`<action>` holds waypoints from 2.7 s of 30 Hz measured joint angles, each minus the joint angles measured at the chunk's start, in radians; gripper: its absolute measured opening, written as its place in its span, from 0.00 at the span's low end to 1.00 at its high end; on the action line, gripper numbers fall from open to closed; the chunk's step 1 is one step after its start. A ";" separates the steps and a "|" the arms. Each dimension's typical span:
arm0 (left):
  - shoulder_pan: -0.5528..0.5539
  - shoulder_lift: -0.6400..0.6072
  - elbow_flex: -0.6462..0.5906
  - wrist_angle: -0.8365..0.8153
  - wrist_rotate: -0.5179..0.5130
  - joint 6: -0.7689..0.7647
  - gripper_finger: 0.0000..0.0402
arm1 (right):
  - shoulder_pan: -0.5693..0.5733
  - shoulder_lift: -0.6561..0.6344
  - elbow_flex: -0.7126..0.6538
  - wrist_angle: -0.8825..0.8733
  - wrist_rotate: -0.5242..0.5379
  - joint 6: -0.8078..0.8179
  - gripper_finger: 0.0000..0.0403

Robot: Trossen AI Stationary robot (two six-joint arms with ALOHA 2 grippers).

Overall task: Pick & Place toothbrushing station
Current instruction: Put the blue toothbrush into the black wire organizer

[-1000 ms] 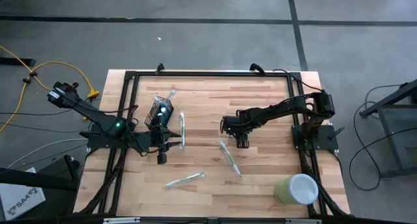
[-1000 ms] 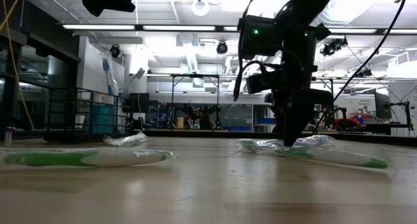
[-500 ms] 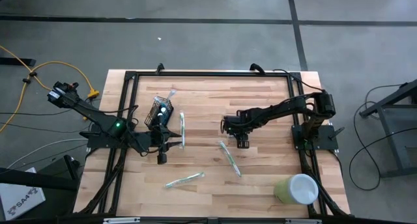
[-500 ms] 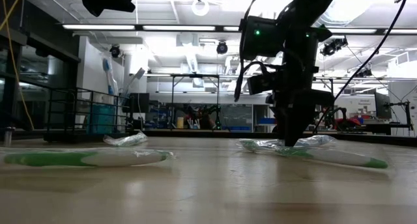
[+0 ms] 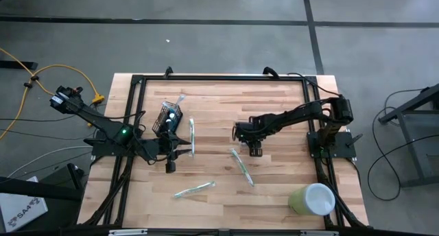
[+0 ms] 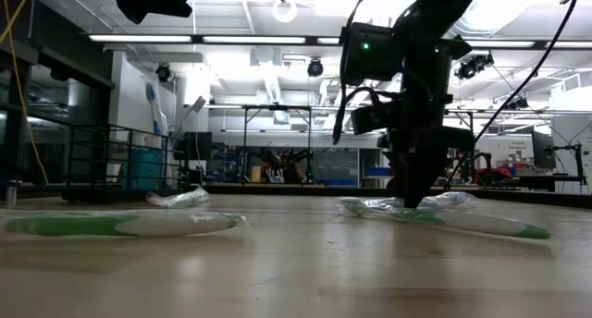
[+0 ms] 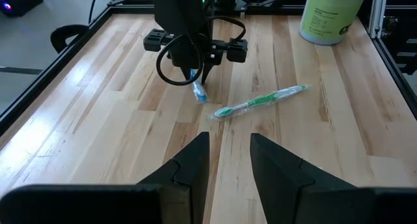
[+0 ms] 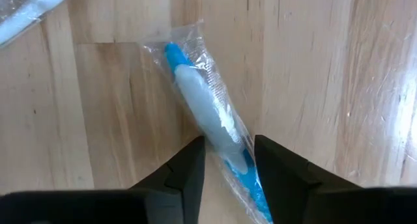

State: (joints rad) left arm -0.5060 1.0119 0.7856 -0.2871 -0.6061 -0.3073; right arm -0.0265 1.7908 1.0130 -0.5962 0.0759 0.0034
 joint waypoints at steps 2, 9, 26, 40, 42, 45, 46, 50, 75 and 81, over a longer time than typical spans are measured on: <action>0.000 0.000 0.000 0.000 0.000 0.000 0.26 | 0.000 0.000 0.000 0.000 -0.001 0.000 0.27; 0.000 0.000 0.000 0.000 0.000 0.000 0.26 | 0.001 0.000 0.000 0.001 -0.014 0.000 0.11; 0.000 0.000 0.000 0.000 0.000 0.001 0.26 | 0.000 0.000 0.000 0.004 -0.019 0.005 0.09; 0.000 0.000 0.000 0.000 0.000 -0.004 0.26 | 0.115 0.003 0.136 -0.106 0.151 -0.059 0.09; 0.000 0.000 0.000 0.000 0.005 -0.022 0.26 | 0.146 0.003 0.172 -0.125 0.191 -0.097 0.09; -0.001 0.000 0.000 0.000 0.015 -0.042 0.26 | 0.196 0.003 0.221 -0.139 0.255 -0.160 0.09; -0.001 0.000 0.000 0.000 0.016 -0.049 0.26 | 0.213 0.003 0.237 -0.137 0.272 -0.187 0.09; -0.001 0.000 0.000 0.001 0.084 -0.060 0.26 | 0.287 0.002 0.287 -0.136 0.341 -0.309 0.09; 0.111 0.074 0.000 0.173 0.535 -0.323 0.26 | 0.554 0.000 0.319 0.282 0.449 -0.895 0.08; 0.178 0.192 0.000 0.205 0.588 -0.356 0.26 | 0.547 0.019 0.319 0.296 0.410 -0.924 0.08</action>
State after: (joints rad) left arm -0.3278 1.2038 0.7856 -0.0823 -0.0182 -0.6634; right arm 0.5209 1.8094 1.3317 -0.2998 0.4858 -0.9209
